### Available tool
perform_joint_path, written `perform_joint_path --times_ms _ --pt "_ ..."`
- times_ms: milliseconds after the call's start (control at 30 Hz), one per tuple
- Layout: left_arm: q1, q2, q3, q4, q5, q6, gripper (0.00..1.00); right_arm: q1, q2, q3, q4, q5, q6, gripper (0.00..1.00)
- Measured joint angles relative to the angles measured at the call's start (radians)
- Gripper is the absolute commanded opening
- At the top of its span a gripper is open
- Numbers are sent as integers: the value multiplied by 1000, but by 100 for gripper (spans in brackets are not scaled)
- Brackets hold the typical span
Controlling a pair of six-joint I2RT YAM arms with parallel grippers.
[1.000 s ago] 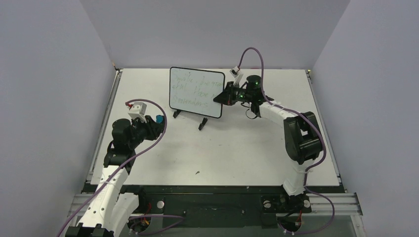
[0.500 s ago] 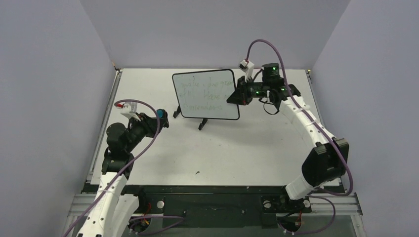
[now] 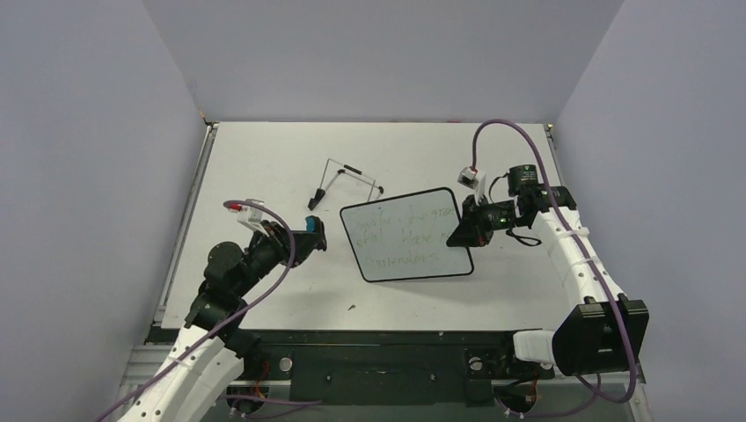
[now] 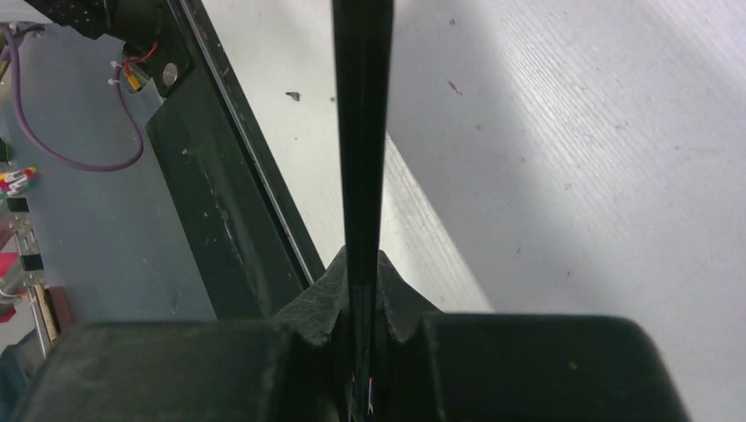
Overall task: Erase the whiteboard
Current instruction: Erase the whiteboard at the whiteboard stand.
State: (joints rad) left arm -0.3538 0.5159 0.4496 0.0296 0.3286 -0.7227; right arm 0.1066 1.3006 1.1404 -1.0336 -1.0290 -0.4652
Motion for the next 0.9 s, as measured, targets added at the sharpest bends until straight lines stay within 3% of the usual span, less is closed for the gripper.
perform_joint_path --times_ms 200,467,900 --pt "-164 68 -44 -5 -161 -51 0 -114 -7 -66 -7 -55 -36 0" --pt "-313 316 -44 59 -352 -76 0 -122 -15 -95 68 -58 -11 0" --pt "-399 692 -88 557 -582 84 0 -100 -40 -137 136 -66 5 0"
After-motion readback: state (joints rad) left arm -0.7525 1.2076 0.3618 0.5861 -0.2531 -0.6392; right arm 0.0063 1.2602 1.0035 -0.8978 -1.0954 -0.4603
